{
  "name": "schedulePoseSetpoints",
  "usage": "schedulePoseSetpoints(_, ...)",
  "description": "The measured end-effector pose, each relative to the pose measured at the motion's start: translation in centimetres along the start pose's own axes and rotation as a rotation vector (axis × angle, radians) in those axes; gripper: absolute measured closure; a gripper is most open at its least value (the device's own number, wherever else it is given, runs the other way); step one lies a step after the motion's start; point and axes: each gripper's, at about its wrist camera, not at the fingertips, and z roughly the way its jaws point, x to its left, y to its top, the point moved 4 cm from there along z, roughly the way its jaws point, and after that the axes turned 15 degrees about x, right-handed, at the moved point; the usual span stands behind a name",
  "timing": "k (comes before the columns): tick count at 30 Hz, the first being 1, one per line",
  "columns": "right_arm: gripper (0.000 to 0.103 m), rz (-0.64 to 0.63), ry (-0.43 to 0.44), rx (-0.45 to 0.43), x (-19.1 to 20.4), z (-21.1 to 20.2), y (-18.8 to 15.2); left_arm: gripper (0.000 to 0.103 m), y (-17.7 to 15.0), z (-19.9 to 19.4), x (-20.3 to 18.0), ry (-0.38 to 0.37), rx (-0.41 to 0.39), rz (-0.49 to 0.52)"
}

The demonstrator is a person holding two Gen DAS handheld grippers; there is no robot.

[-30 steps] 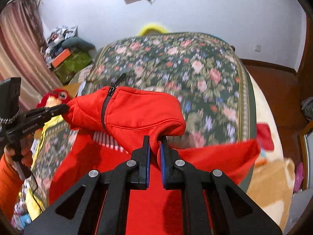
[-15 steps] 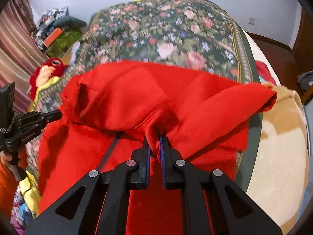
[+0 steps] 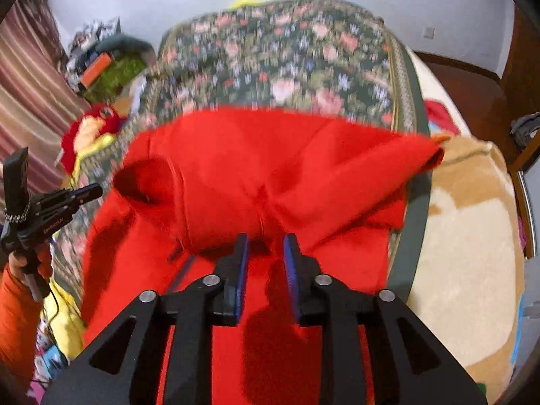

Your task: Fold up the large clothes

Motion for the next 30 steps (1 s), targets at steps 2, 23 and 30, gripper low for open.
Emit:
schedulePoseSetpoints(2,0.069,0.003,0.003,-0.039,0.3,-0.7,1.4,0.094,2.1,-0.8,0.2,-0.019,-0.027,-0.007)
schedulePoseSetpoints(23,0.064,0.006,0.044,0.170,0.7,7.7,3.0,0.080,3.4,8.7,-1.8,-0.220,0.165,-0.043)
schedulePoseSetpoints(30,0.056,-0.011,-0.018,0.162,0.4,6.7,0.0,0.068,-1.9,7.8,-1.2,-0.130,0.172,-0.045)
